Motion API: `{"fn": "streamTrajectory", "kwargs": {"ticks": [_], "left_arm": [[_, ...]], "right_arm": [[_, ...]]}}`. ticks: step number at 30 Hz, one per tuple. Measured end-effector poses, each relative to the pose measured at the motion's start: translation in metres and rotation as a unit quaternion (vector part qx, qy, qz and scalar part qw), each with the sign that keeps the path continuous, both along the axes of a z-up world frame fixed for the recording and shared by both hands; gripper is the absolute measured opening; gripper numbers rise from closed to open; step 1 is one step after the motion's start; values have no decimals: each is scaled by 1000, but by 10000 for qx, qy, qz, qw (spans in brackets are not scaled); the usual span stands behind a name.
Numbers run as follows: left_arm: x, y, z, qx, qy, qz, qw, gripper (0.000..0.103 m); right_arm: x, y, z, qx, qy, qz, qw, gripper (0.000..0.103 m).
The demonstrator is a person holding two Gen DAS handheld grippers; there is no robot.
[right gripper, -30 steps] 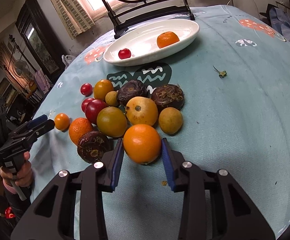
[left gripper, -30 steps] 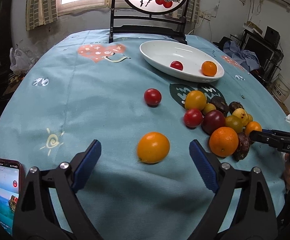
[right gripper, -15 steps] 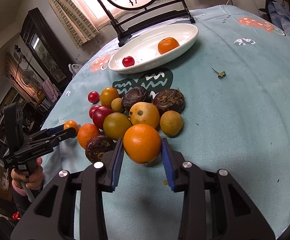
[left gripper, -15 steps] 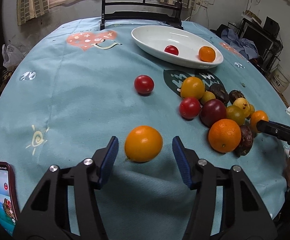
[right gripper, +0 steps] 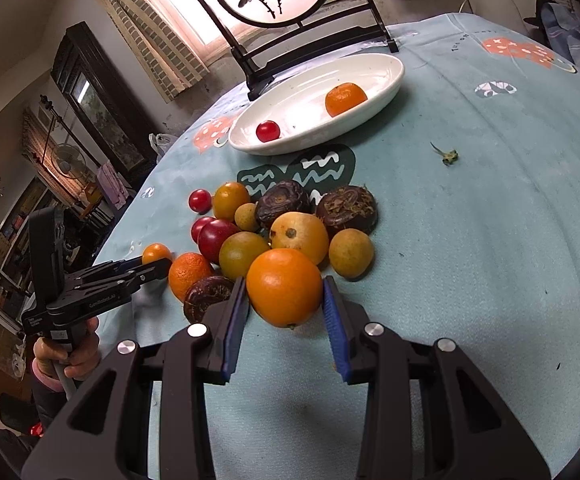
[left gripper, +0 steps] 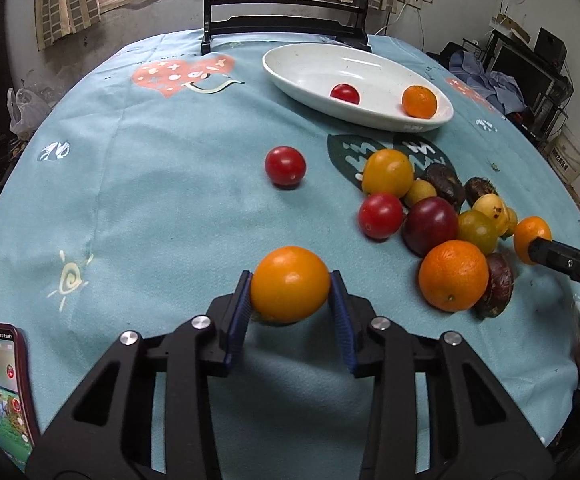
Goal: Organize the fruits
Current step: 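Grasp a yellow-orange citrus with the left tool while the right tool grasps another orange, then release the citrus onto the plate with the left tool while the right tool releases its orange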
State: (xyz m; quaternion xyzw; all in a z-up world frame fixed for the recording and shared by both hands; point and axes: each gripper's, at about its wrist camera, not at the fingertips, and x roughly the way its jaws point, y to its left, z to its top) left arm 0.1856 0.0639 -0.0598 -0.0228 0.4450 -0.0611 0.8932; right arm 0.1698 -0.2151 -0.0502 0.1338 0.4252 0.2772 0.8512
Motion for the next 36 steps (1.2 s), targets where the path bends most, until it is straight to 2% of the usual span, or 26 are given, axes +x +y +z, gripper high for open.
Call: {"fn": "streamTrajectory", "kwargs": {"ticks": [7,12,15,18,23,30,32,34,36], "left_arm": [[19,-24,30,-188,-362,-234,9989,39],[69,-40,63,-514,-611,-85,9968,39],[105,-47,73,-327,-636,123,9974,39],[141,-49,72,-162,-530,281,9981,39],[187,-51,52,84,-209,432,9988,39],[214,-50,31,219,125,494,9985,40],[211,-49,33,251,82,521,9983,68],[203,-49,45,283,-78,613,9977,91],[191,-49,61,286,-325,649,9969,92]], "right_arm": [[17,8,36,-210,-485,102,9986,38],[70,30,58,-469,-973,-190,9940,38],[109,50,51,-746,-950,-278,9923,38],[137,70,38,-942,-743,-135,9927,38],[165,86,21,-1258,-511,36,9907,38],[178,96,12,-1460,-450,204,9881,40],[174,95,14,-1512,-440,218,9873,50],[166,91,21,-1466,-514,246,9875,59],[154,85,32,-1399,-703,197,9875,59]]}}
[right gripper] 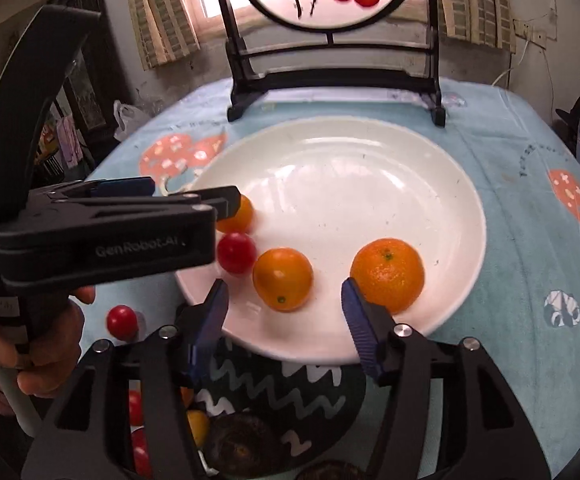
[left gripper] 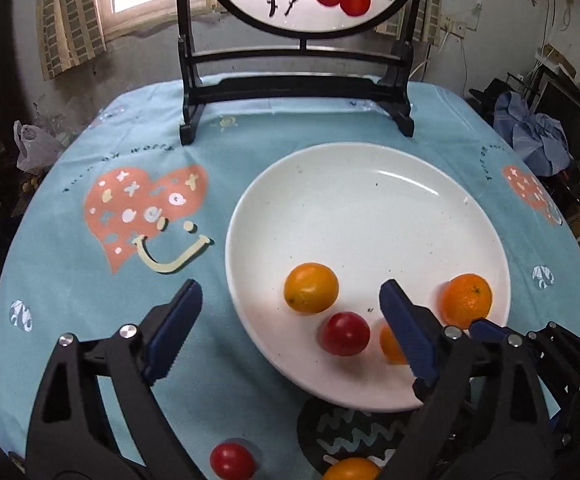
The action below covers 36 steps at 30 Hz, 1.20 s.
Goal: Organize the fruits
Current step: 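Release the citrus onto the plate with the left tool while the right tool releases its orange, then close the right tool around a yellow pear-like fruit in the pile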
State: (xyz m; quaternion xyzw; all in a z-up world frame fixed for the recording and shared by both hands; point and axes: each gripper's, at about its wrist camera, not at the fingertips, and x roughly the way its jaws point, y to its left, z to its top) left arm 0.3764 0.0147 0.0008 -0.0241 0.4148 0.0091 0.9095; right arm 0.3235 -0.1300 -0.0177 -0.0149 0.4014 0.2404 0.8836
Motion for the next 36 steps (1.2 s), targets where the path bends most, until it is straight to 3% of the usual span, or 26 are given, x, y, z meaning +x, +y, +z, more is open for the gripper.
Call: {"fn": "streamTrajectory", "kwargs": {"ticks": [6,12,15,20,24,29,36], "left_arm": [[-47,-3,18,179,-350,-107,9992,96],[-103,5,2,345,-438,-121,9984,96],[-120,14,-10,219,-293,-42,9993,96],[-137,33,-18,-183,-228,114,9995,96],[-143,38,-23,-120,-234,231,9994,96],[-148,41,-26,-166,-211,258,9993,96],[-153,37,-27,-101,-230,157,9996,96]], "right_arm": [[-31,-27,12,237,-94,6,9997,59],[-65,-43,3,83,-140,206,9997,59],[-82,-45,-6,-104,-98,329,9994,59],[-111,-39,-11,-323,-244,870,9954,59],[-124,-36,-18,-561,-333,1089,9919,59],[-121,-37,-22,-566,-215,1097,9921,47],[-119,-35,-26,-620,-103,1103,9919,46]]}}
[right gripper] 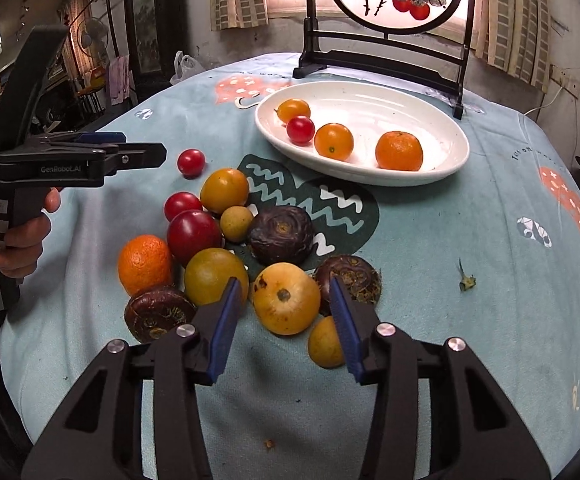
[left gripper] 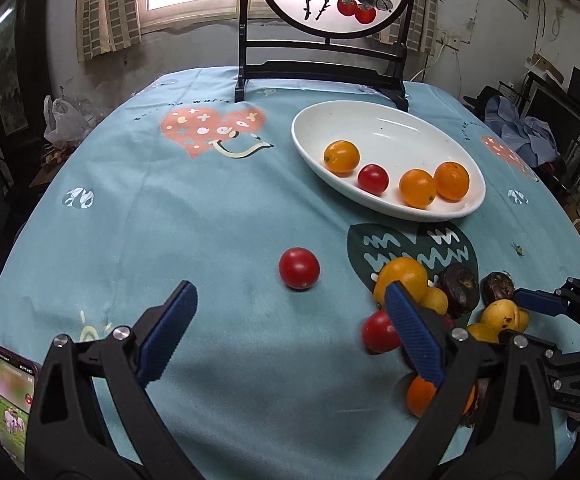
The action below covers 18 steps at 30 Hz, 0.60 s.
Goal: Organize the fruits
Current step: 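Close the right tool around a yellow pear-like fruit in the pile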
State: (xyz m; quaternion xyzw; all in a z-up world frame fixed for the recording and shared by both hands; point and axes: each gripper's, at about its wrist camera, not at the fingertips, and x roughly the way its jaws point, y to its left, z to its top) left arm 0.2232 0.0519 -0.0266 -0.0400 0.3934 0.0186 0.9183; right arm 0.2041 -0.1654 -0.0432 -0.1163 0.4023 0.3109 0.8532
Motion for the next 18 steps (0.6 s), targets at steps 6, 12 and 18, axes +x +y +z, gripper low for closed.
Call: {"fn": "streamTrajectory", "kwargs": {"ticks": [6,12,18], "left_arm": [[0,0,0,-30,6,9,10000,96],[0,-1,-1,40,18,-1,10000,96],[-2,-1,0,5,18,-90,10000,96]], "right_arm": [[2,2,-2,-42,55,11,10000,42],[1,4,-2,-142,1,42,9999,42],[4,-3,0,132,145,-12,9998,34]]}}
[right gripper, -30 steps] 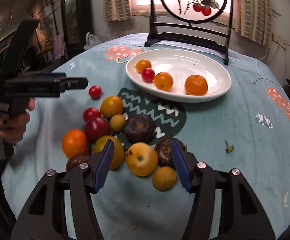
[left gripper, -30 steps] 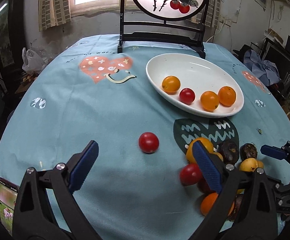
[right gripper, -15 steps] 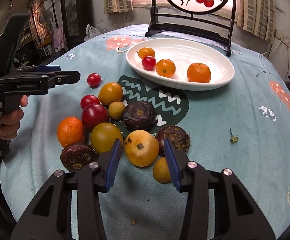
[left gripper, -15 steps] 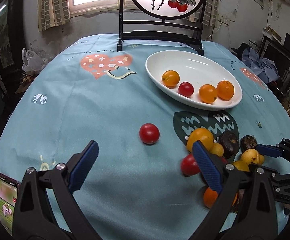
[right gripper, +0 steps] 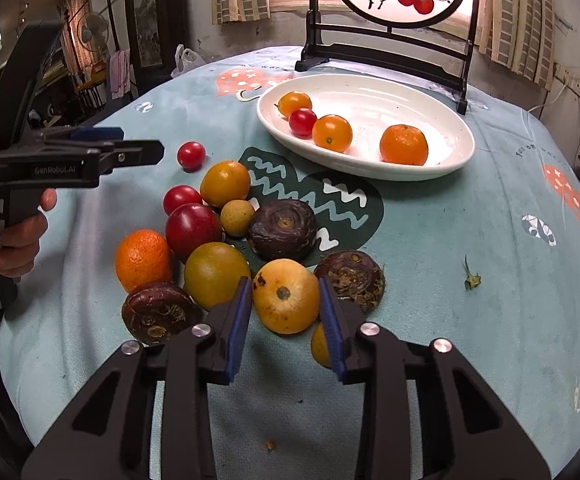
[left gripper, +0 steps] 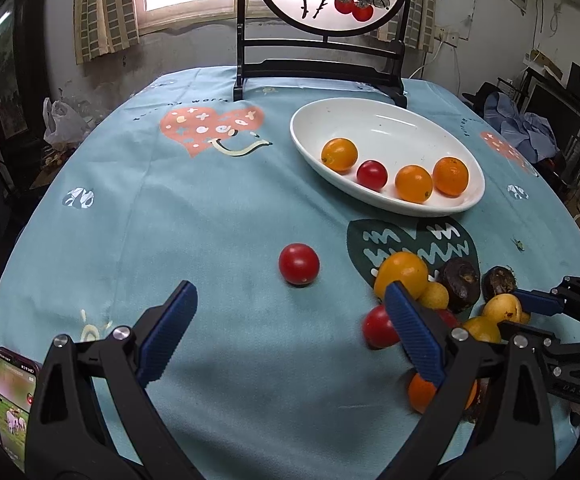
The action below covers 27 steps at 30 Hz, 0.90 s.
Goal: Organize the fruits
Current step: 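Close the right tool around a yellow pear-like fruit in the pile, then grasp an orange with the left tool while the right tool lifts the yellow fruit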
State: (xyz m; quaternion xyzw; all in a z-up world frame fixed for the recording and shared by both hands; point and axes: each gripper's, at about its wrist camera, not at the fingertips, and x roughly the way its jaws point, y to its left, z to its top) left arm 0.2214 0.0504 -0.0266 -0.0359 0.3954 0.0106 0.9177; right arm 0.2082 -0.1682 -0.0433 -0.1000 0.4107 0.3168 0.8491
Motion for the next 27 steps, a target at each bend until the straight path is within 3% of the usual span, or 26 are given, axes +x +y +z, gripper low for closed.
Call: {"fn": "streamTrajectory", "kwargs": {"ticks": [2,5,9,11,13,17,25,27], "left_arm": [[-3,-2,1,-202,9,-304,9993,96],[-10,-8,1,-737,100,-1055,9916,94],[-14,-20,-7,-984,353,-1652,9807,80],[-12,-23,-12,-1107,533,-1789,9762,70],[-13,-24,-15,-1205,609,-1841,9736,66],[-11,-26,-19,-1444,738,-2000,9663,63],[-11,-36,-26,-1456,979,-2270,9580,64],[-12,-41,-30,-1493,1133,-2435,9516,64]], "right_arm": [[5,-9,5,323,112,-107,9994,34],[10,-21,9,762,273,-270,9964,34],[13,-26,10,809,312,-427,9953,34],[12,-25,10,801,311,-417,9954,34],[11,-23,10,746,258,-400,9961,34],[10,-23,9,721,243,-382,9964,34],[8,-24,9,684,228,-356,9968,34],[8,-23,10,676,223,-353,9968,34]]}}
